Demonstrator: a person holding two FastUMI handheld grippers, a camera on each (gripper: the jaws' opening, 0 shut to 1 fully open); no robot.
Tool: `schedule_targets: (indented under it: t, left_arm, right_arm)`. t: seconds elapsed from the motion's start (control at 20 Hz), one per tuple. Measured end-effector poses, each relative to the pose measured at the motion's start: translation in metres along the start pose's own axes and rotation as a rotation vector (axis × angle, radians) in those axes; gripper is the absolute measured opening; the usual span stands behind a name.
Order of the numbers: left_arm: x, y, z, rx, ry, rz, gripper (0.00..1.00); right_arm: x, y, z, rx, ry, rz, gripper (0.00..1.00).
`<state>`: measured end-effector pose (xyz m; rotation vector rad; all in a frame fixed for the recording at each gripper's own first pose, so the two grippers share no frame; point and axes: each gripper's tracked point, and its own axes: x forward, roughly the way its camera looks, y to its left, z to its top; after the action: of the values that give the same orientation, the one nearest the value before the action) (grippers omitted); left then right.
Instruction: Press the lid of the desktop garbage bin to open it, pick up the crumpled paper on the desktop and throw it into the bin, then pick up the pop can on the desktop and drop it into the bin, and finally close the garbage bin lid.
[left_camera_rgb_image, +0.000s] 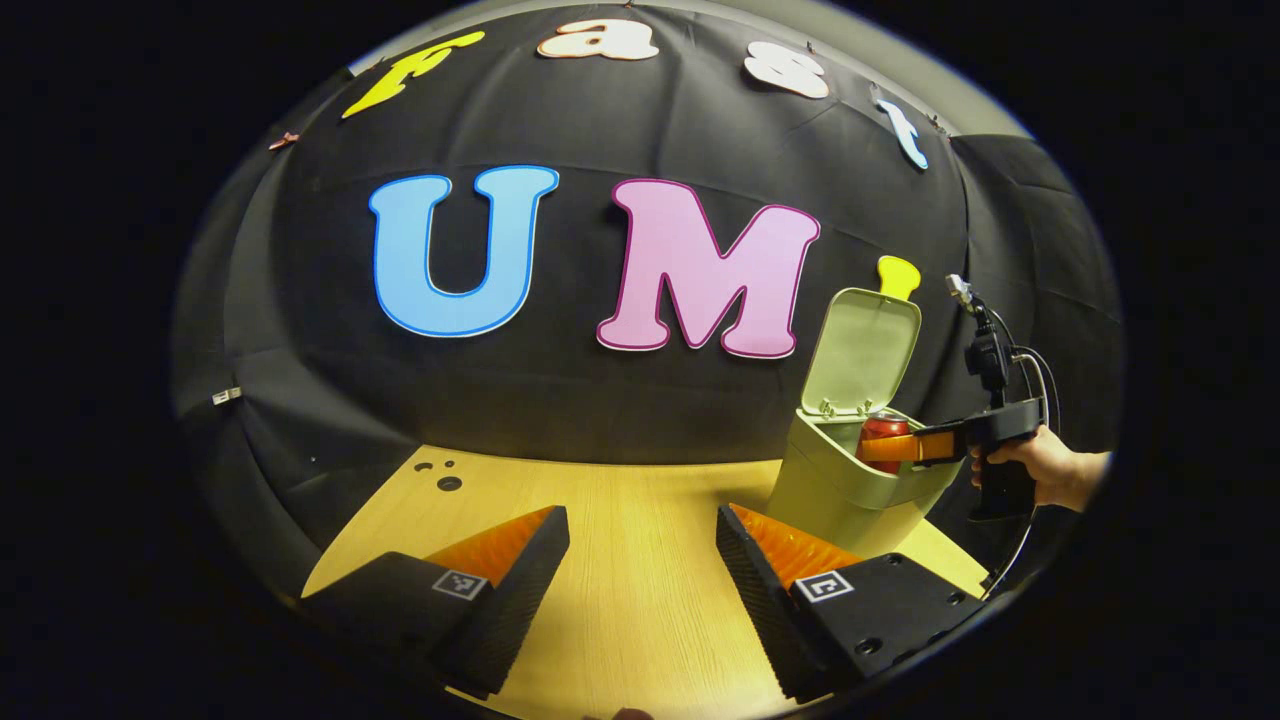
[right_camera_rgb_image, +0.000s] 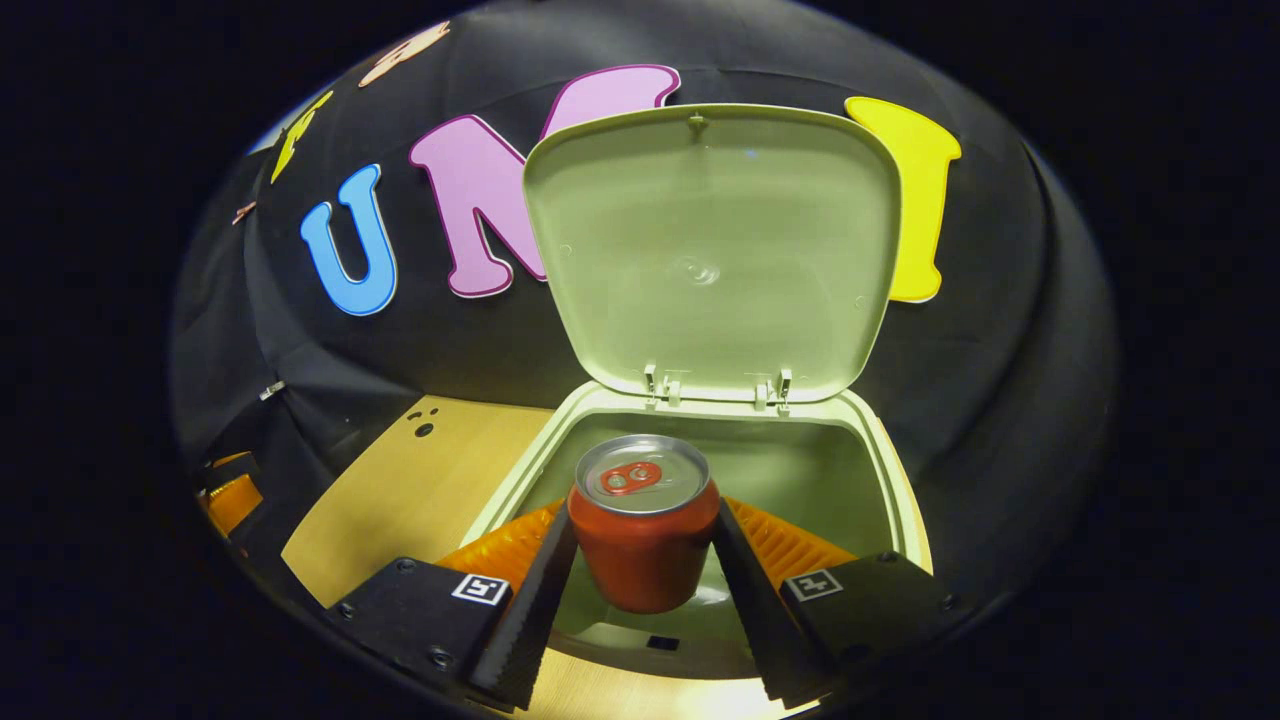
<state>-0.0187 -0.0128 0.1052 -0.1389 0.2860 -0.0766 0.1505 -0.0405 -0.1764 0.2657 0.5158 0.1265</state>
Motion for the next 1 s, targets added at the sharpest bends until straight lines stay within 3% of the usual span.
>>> schedule_targets:
  t: [0.6,0.75,1.0]
  left_arm:
    - [0.000,0.003,-0.003,-0.015,0.010,0.009,0.96]
    - [-0.005,0.004,-0.004,-0.022,0.008,0.005,0.96]
    - [-0.004,-0.003,-0.003,-0.024,0.006,-0.014,0.96]
  right_arm:
    - [-0.018,0.006,0.009,-0.009,-0.039,0.011,0.88]
    - [-0.035,0.007,0.024,-0.025,-0.079,0.012,0.98]
    - [-0.069,0.005,0.078,-0.025,-0.190,0.006,0.98]
